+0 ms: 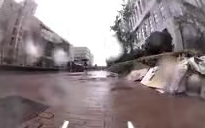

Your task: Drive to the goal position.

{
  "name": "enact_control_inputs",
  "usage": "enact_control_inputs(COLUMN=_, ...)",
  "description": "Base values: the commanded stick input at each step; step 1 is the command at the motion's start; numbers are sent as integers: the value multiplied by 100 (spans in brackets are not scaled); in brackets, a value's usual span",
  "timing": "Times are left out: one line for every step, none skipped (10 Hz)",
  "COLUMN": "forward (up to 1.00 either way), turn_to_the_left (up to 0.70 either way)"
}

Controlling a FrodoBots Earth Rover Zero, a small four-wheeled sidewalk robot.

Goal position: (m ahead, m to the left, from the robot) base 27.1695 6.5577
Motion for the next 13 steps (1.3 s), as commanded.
enact_control_inputs(forward=70, turn_to_the_left=14)
enact_control_inputs(forward=70, turn_to_the_left=14)
enact_control_inputs(forward=70, turn_to_the_left=14)
enact_control_inputs(forward=70, turn_to_the_left=14)
enact_control_inputs(forward=70, turn_to_the_left=14)
enact_control_inputs(forward=70, turn_to_the_left=14)
enact_control_inputs(forward=70, turn_to_the_left=14)
enact_control_inputs(forward=70, turn_to_the_left=12)
enact_control_inputs(forward=70, turn_to_the_left=1)
enact_control_inputs(forward=70, turn_to_the_left=0)
enact_control_inputs(forward=70, turn_to_the_left=0)
enact_control_inputs(forward=70, turn_to_the_left=0)
enact_control_inputs(forward=70, turn_to_the_left=0)
